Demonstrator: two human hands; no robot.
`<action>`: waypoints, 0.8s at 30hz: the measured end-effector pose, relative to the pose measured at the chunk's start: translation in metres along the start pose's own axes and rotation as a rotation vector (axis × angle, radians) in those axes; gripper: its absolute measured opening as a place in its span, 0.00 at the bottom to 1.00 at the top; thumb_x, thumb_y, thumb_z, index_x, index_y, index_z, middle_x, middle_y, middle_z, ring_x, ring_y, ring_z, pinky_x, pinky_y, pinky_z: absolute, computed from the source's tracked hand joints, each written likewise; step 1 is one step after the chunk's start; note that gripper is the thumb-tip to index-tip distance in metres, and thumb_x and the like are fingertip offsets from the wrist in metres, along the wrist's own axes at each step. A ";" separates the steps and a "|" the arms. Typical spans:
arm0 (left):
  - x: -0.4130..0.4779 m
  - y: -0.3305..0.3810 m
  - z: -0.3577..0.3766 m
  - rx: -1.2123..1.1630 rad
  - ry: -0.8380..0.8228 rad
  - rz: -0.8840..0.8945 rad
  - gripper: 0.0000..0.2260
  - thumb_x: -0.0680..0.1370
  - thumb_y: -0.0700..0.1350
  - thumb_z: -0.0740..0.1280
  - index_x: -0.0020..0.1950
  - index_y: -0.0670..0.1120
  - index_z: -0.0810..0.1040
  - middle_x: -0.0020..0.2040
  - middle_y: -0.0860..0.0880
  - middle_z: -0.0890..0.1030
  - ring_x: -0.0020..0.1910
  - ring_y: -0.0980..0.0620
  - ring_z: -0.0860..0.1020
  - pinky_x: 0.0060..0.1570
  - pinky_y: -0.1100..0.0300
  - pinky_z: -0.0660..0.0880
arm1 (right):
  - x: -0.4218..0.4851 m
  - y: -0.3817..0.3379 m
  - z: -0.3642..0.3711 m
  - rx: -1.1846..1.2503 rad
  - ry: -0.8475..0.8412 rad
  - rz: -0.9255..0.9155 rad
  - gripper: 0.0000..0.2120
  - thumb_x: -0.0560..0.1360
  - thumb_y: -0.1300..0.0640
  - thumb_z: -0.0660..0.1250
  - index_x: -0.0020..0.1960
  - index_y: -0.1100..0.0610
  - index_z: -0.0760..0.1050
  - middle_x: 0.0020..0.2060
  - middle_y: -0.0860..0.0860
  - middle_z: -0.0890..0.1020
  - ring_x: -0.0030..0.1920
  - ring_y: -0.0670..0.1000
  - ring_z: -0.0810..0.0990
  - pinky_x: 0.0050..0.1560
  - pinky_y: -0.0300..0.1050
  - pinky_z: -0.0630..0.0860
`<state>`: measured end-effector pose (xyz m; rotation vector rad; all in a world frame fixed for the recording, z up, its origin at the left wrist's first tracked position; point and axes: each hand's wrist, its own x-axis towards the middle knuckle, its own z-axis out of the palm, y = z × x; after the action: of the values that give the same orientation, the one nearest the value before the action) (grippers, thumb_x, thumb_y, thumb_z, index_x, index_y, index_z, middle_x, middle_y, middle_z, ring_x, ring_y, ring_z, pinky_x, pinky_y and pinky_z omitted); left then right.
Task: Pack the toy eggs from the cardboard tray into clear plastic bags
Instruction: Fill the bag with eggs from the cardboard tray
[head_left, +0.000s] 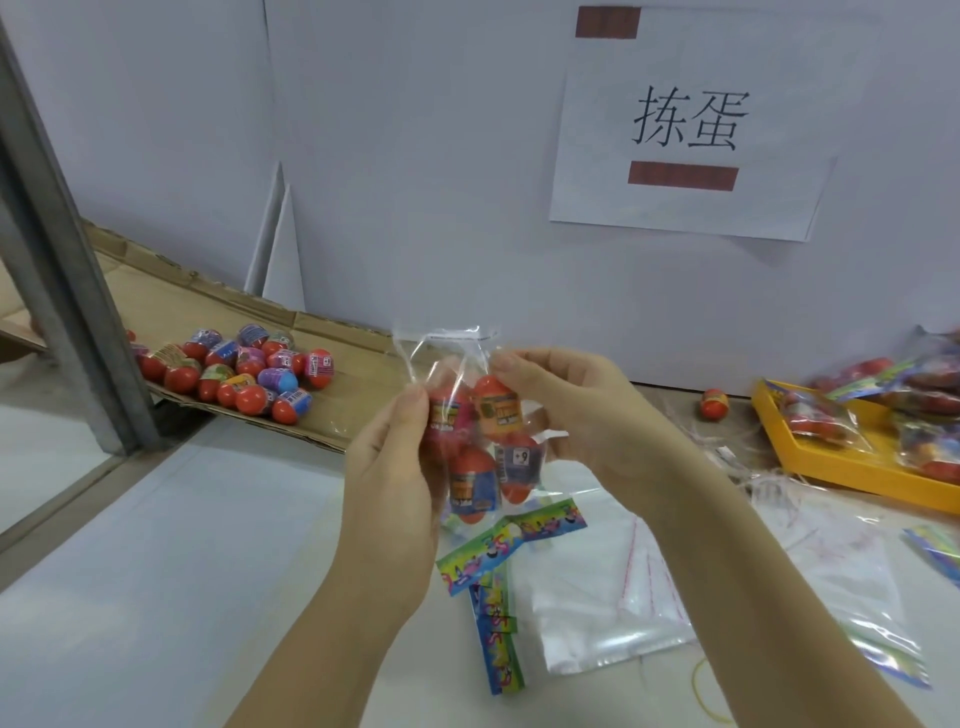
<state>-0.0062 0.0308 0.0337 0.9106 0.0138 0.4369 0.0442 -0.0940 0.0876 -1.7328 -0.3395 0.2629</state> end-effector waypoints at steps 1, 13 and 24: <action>0.000 -0.001 0.000 0.002 0.007 -0.003 0.16 0.79 0.46 0.61 0.38 0.53 0.87 0.40 0.50 0.86 0.39 0.57 0.84 0.34 0.66 0.78 | 0.000 0.001 0.001 0.013 0.019 -0.009 0.17 0.69 0.44 0.70 0.49 0.56 0.81 0.37 0.48 0.83 0.32 0.45 0.78 0.34 0.40 0.76; -0.002 -0.001 -0.003 0.282 0.098 0.201 0.13 0.83 0.43 0.58 0.54 0.55 0.82 0.49 0.57 0.85 0.50 0.57 0.83 0.39 0.65 0.80 | 0.001 0.001 -0.004 -0.027 0.105 -0.173 0.05 0.75 0.54 0.68 0.42 0.54 0.79 0.30 0.45 0.82 0.28 0.44 0.77 0.29 0.37 0.73; -0.011 -0.007 -0.002 0.708 0.002 0.512 0.14 0.82 0.49 0.59 0.64 0.64 0.73 0.48 0.74 0.79 0.47 0.69 0.78 0.44 0.73 0.74 | -0.006 0.005 0.023 -0.821 0.569 -1.060 0.06 0.75 0.57 0.68 0.46 0.56 0.84 0.41 0.49 0.85 0.40 0.54 0.82 0.46 0.54 0.73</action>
<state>-0.0137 0.0246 0.0249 1.6208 -0.0682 0.9416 0.0305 -0.0757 0.0785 -2.0326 -0.9567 -1.2613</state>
